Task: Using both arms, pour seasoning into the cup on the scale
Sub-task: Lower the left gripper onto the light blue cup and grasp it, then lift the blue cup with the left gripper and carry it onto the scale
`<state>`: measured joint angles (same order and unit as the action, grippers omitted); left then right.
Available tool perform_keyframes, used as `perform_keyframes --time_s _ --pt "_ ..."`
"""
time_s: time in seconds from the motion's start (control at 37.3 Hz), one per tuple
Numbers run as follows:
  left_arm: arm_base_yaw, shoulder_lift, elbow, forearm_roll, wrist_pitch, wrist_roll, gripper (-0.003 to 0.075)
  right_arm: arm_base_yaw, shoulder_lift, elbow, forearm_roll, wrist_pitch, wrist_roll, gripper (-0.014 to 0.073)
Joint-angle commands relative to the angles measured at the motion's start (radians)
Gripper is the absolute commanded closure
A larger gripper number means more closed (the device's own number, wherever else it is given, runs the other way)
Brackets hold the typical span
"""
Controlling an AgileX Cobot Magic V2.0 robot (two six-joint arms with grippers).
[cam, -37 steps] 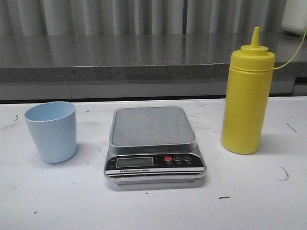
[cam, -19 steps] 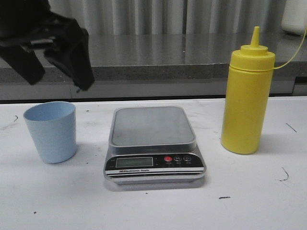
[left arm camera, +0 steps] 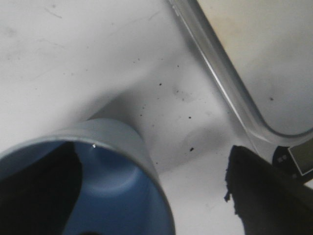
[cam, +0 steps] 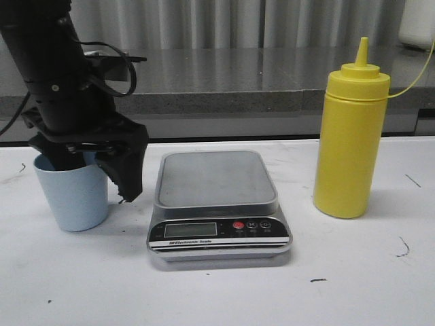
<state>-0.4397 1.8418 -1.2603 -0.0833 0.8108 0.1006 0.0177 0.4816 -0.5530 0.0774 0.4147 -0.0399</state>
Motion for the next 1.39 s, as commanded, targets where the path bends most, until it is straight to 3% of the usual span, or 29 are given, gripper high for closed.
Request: perform_keyframes --time_s 0.0,0.29,0.43,0.72,1.13,1.37 --pt "-0.006 -0.046 -0.032 0.001 -0.01 -0.001 0.0322 -0.006 0.01 -0.035 0.001 -0.073 -0.004 -0.0019" --pt "-0.006 -0.046 -0.032 0.025 -0.01 -0.001 0.0738 -0.006 0.01 -0.035 0.001 -0.073 -0.004 -0.0019" --pt "-0.006 -0.05 -0.047 0.03 0.0 -0.001 0.074 -0.006 0.01 -0.035 0.001 -0.073 -0.004 -0.0019" --pt "-0.043 -0.042 -0.287 0.035 0.251 -0.001 0.074 -0.006 0.01 -0.035 0.001 -0.072 -0.004 -0.0019" --pt "-0.211 0.144 -0.61 0.035 0.328 -0.001 0.074 -0.006 0.01 -0.035 0.001 -0.072 -0.004 -0.0019" --pt "-0.248 0.223 -0.681 0.035 0.317 -0.003 0.0738 -0.006 0.01 -0.035 0.001 -0.072 -0.004 -0.0019"
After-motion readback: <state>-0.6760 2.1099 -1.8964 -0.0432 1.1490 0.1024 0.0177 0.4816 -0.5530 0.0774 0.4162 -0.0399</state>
